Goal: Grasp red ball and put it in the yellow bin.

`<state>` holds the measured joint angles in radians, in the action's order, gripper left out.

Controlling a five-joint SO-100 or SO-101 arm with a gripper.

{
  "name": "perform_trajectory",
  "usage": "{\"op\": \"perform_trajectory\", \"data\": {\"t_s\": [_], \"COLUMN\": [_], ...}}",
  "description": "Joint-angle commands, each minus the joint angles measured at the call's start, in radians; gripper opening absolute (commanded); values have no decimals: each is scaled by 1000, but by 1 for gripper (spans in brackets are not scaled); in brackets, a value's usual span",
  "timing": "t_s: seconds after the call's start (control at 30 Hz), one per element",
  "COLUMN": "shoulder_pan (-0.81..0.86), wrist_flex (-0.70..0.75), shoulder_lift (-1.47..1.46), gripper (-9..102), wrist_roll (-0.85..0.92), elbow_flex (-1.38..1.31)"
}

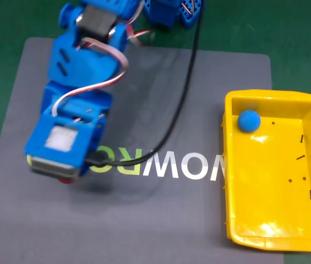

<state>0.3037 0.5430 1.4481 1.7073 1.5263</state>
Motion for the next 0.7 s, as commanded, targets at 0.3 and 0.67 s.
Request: {"op": "perform_trajectory", "data": {"t_s": [0.3, 0.67], "shoulder_pan": [-449, -762], "wrist_flex": [2, -9], "shoulder_lift": [354, 371], "gripper": [0, 0], "wrist_roll": [-52, -52], "elbow_flex": [115, 222]}}
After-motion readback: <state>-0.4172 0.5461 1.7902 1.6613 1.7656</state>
